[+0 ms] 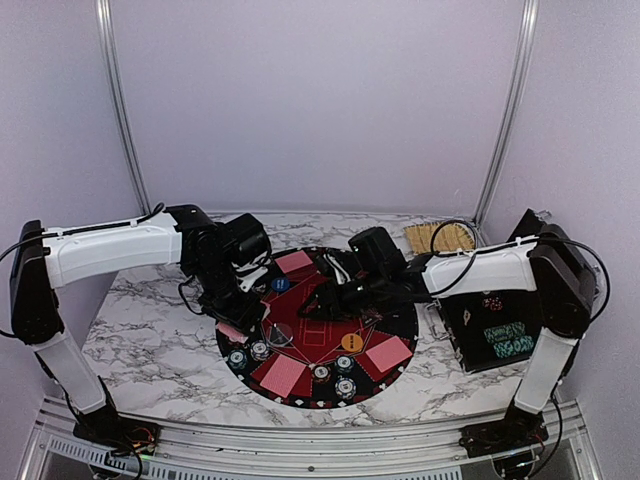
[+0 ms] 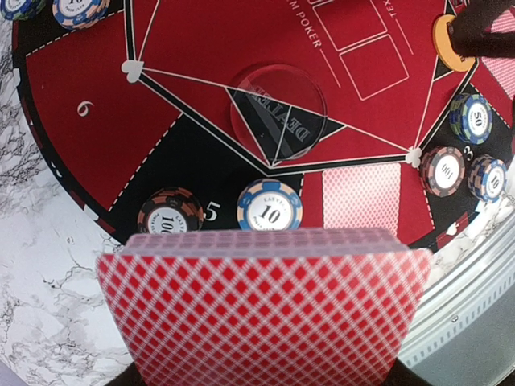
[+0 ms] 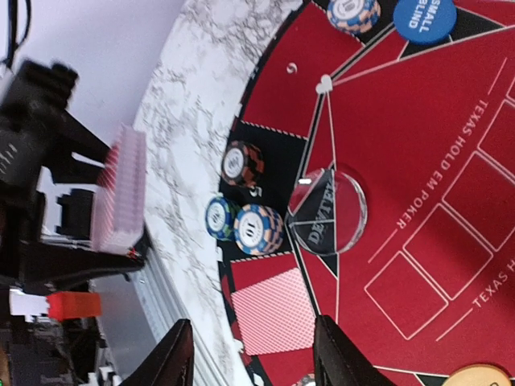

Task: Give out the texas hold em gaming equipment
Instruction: Distribute the poker card in the dealer area, then pick up the poker card from the face-down deck piles.

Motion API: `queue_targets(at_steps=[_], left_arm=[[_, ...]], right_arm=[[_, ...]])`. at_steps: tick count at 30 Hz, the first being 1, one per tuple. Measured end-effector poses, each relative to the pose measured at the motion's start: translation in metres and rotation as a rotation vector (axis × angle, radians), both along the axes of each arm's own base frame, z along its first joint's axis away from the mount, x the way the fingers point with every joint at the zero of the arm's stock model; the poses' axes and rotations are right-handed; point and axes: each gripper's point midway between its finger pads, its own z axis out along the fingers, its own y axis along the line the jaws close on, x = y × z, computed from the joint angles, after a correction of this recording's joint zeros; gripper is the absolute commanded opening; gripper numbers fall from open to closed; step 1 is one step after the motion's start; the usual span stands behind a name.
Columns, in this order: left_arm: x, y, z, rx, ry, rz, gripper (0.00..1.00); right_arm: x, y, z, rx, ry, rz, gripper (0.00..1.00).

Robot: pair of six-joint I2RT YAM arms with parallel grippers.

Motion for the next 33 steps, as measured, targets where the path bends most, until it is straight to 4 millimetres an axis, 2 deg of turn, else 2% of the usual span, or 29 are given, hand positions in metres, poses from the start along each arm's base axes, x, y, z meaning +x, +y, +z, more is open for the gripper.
queue_targets(at_steps=[4, 7, 12, 22, 29, 33], left_arm=[[-0.001, -0.006, 0.004, -0.007, -0.013, -0.026, 0.38], [-0.001, -0.014, 0.007, -0.016, -0.024, -0.052, 0.38], [-0.001, -0.022, 0.005, -0.013, -0.023, -0.08, 0.38], [0.003, -0.031, 0.009, -0.023, -0.036, -0.105, 0.38], [0.005, -0.033, 0.007, -0.021, -0.035, -0.109, 0.38], [0.006, -0.034, 0.009, -0.024, -0.039, -0.113, 0.38]], right_arm=[[0.013, -0.002, 0.017, 0.12, 0.059, -0.017, 0.54], [0.012, 0.004, 0.026, 0.186, 0.1, 0.005, 0.58], [0.007, 0.013, 0.024, 0.238, 0.175, 0.04, 0.61], [0.005, 0.023, 0.026, 0.302, 0.252, 0.067, 0.62], [0.009, 0.03, 0.041, 0.338, 0.239, 0.084, 0.63], [0.011, 0.036, 0.041, 0.345, 0.241, 0.09, 0.63]])
